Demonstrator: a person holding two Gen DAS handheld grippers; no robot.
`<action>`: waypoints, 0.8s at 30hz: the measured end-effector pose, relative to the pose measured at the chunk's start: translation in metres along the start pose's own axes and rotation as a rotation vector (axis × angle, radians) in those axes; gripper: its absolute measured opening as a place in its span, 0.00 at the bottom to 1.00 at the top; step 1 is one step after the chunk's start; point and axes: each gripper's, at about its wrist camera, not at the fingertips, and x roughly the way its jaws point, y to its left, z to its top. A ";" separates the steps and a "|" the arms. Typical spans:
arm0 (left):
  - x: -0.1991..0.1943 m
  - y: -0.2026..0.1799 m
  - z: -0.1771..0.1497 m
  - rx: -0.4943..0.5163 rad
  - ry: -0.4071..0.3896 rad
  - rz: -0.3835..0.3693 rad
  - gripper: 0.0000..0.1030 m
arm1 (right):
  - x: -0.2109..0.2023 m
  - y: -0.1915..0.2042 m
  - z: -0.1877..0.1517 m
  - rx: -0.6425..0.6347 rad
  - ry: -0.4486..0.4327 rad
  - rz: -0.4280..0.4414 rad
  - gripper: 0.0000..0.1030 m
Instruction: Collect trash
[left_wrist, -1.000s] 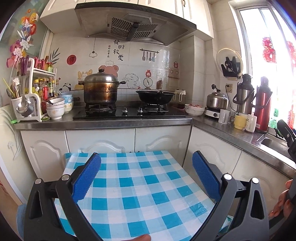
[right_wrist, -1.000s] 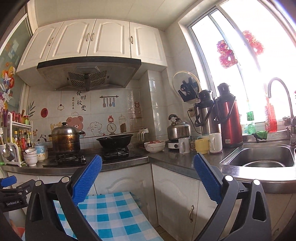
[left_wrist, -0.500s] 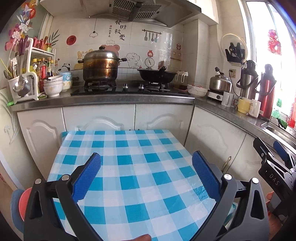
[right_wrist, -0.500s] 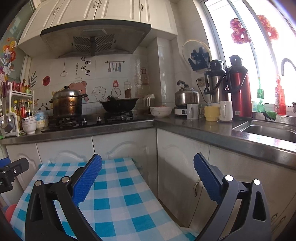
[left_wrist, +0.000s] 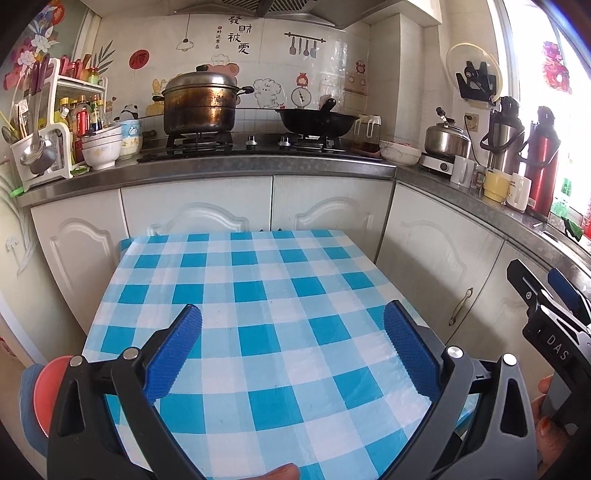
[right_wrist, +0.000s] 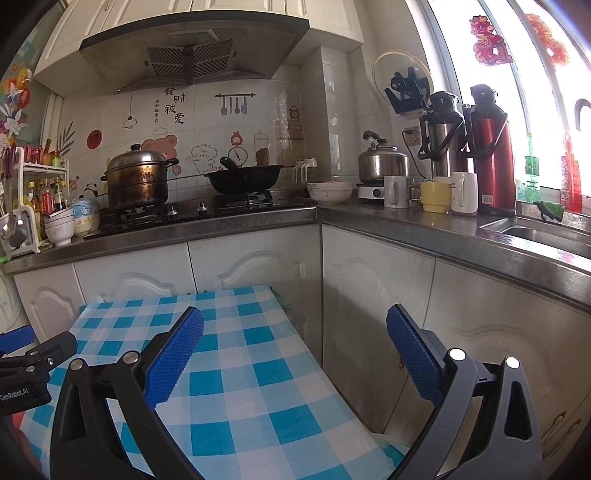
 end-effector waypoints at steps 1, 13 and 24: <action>0.001 0.001 0.000 -0.004 0.001 0.000 0.96 | 0.000 0.001 -0.001 -0.004 0.003 0.001 0.95; 0.004 0.006 0.000 -0.020 -0.004 -0.003 0.96 | 0.007 0.007 -0.006 -0.011 0.026 0.022 0.95; 0.009 0.007 -0.003 -0.017 0.005 -0.006 0.96 | 0.010 0.009 -0.008 -0.013 0.032 0.028 0.95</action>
